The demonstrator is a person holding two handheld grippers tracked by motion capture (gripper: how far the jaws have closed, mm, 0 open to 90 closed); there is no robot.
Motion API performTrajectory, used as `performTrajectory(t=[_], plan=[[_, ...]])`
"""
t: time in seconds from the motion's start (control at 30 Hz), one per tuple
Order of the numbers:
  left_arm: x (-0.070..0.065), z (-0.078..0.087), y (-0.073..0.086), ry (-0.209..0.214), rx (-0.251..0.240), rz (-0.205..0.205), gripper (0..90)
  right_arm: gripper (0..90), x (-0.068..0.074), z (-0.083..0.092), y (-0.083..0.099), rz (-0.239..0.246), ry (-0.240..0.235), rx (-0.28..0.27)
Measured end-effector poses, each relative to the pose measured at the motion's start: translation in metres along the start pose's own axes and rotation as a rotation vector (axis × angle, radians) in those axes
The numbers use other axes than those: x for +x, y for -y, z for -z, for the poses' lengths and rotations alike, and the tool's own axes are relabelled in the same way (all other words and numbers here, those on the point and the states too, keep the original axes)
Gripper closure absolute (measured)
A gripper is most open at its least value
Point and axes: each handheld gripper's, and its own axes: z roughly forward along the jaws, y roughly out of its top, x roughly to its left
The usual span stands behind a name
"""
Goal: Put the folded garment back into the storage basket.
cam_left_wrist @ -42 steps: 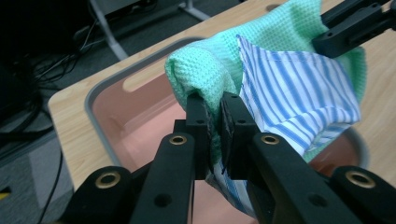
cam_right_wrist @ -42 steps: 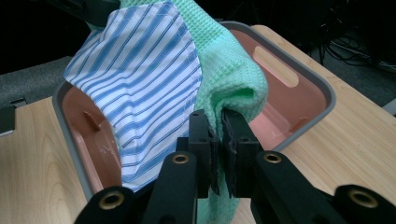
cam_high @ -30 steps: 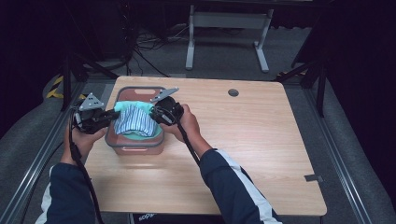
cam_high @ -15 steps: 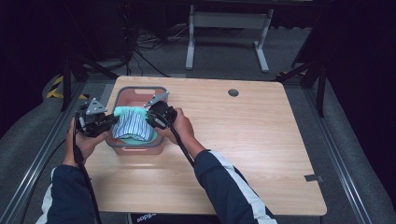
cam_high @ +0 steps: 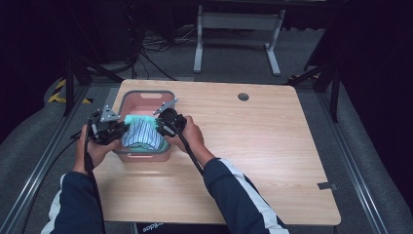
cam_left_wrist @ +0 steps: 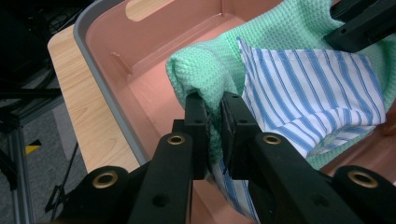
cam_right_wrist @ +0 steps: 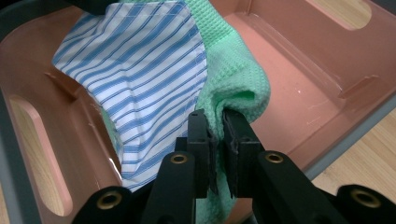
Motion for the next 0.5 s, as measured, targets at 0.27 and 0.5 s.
performTrajectory(t=[0.27, 0.5], plan=[[0.0010, -0.0006, 0.0010, -0.008, 0.001, 0.014, 73.9, 76.4, -0.0016, -0.0015, 0.0018, -0.003, 0.019, 0.006], [-0.0011, 0.0026, -0.0009, -0.004, -0.024, 0.009, 70.0, 72.8, -0.0031, 0.0023, 0.0031, -0.011, 0.032, -0.008]])
